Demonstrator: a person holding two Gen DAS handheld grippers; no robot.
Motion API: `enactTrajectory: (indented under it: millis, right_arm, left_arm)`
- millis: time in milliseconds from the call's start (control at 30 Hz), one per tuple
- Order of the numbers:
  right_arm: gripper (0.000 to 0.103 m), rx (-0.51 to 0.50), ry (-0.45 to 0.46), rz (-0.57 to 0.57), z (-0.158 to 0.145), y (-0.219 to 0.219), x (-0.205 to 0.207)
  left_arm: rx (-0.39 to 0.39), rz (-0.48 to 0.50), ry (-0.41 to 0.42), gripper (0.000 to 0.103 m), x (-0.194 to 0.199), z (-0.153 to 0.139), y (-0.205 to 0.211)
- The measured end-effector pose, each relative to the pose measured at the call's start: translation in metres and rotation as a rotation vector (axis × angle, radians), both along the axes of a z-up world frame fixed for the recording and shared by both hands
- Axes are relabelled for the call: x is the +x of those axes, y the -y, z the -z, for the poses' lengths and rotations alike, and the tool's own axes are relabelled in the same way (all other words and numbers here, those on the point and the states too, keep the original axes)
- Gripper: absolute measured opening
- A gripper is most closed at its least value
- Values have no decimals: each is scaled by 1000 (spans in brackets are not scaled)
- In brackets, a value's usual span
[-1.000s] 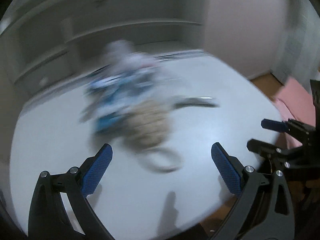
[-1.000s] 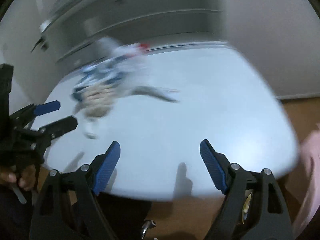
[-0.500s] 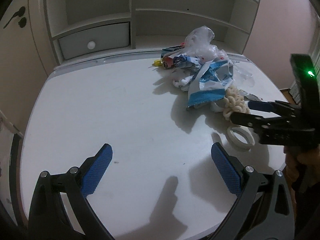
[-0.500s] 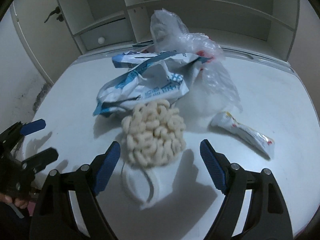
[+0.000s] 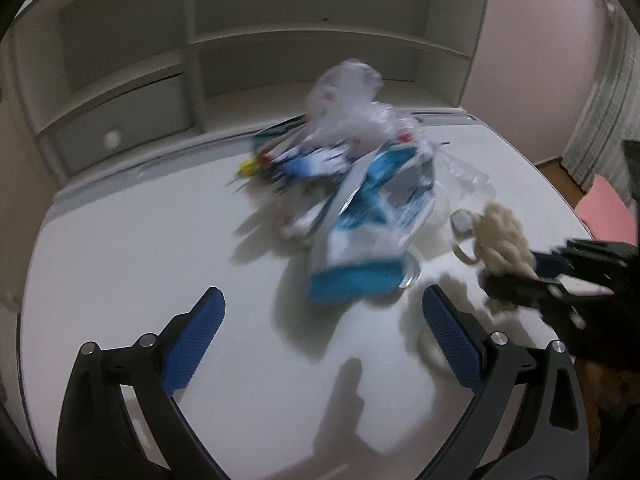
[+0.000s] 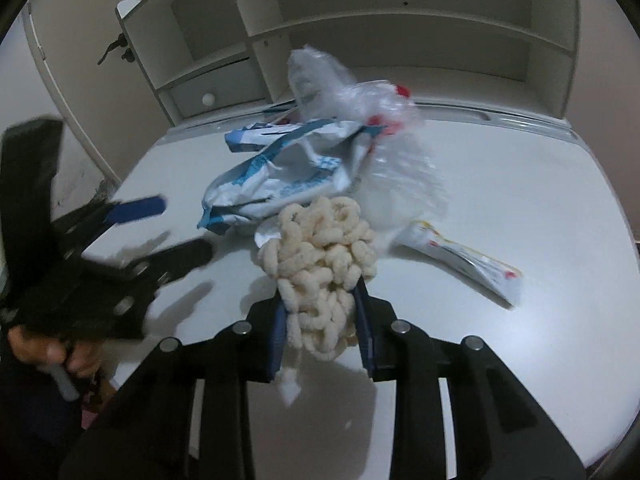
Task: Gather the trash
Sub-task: 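Grasp the cream puff snack with right tool while left tool grasps blue-white wrapper, then carry both items to the black bin and open both tools to drop them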
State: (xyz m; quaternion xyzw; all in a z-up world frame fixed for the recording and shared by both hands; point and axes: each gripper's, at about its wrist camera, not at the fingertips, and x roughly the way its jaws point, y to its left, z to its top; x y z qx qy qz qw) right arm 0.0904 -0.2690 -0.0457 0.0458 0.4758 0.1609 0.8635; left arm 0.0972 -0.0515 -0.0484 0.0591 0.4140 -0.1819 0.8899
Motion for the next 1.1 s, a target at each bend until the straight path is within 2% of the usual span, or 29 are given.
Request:
enactTrajectory:
  millis: [100, 200, 300, 400, 533, 733, 833, 967, 1100]
  right_arm:
    - [30, 1, 0, 15, -3, 12, -11]
    - [30, -4, 3, 32, -4, 23, -22]
    - [30, -5, 2, 51, -5, 34, -31]
    - [30, -5, 5, 72, -7, 46, -43]
    - [30, -7, 13, 106, -11, 63, -60]
    - [30, -1, 41, 165, -20, 89, -86]
    - [30, 6, 49, 207, -22, 107, -96]
    - [30, 9, 54, 280, -23, 139, -116]
    - [30, 1, 53, 395, -20, 188, -146]
  left_arm:
    - [35, 18, 23, 96, 13, 1, 20]
    - [20, 36, 29, 96, 24, 2, 33]
    - [53, 23, 42, 93, 30, 5, 42]
    - [60, 35, 40, 63, 31, 7, 50]
    - [39, 2, 45, 49, 23, -3, 50]
    - [26, -35, 128, 49, 0, -43, 45]
    - [21, -11, 142, 49, -11, -56, 56]
    - [18, 75, 151, 49, -31, -63, 93]
    - [-1, 204, 142, 49, -57, -62, 152]
